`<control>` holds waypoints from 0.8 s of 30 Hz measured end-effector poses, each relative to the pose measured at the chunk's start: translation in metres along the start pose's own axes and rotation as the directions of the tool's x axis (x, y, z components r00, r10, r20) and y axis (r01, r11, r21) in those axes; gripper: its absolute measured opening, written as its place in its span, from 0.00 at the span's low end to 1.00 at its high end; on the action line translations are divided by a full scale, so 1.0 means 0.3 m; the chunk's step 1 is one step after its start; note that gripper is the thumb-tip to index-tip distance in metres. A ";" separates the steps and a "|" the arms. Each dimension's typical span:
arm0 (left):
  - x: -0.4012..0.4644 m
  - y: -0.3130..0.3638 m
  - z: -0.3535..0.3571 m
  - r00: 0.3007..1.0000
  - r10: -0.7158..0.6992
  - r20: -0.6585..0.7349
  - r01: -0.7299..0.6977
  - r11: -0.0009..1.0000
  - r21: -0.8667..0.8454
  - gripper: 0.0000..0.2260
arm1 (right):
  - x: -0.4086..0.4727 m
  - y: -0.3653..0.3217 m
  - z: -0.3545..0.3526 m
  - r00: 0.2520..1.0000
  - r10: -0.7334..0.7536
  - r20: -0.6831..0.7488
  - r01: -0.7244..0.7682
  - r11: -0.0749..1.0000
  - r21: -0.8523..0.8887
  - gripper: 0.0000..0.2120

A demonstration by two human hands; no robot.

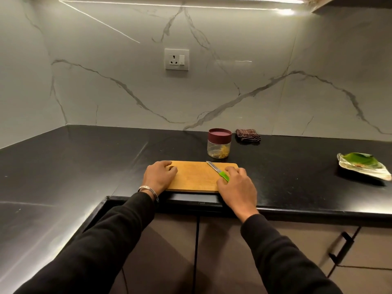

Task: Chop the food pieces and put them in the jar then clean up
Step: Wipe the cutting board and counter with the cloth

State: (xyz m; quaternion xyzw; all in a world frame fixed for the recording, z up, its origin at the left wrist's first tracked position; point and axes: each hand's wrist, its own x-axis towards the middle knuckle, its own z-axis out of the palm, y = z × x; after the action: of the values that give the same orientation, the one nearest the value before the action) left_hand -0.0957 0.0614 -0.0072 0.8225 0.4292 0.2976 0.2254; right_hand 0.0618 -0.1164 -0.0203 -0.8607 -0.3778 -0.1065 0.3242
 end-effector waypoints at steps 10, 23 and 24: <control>0.003 -0.014 0.024 0.979 0.143 0.143 -0.160 0.981 0.111 0.25 | 0.003 -0.001 -0.001 0.997 -0.027 0.074 0.038 0.988 -0.151 0.21; 0.003 -0.012 0.038 0.974 0.071 0.216 -0.104 0.984 0.145 0.35 | 0.007 0.004 0.022 0.996 -0.016 0.092 0.034 0.980 -0.198 0.22; 0.002 -0.010 0.038 0.974 0.069 0.217 -0.102 0.984 0.146 0.35 | 0.008 0.004 0.022 0.995 -0.006 0.099 0.026 0.979 -0.204 0.22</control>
State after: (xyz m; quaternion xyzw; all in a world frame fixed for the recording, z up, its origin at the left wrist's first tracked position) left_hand -0.0895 0.0623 -0.0171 0.8822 0.3890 0.1836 0.1914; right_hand 0.0638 -0.1115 -0.0250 -0.8907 -0.3872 -0.1052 0.2139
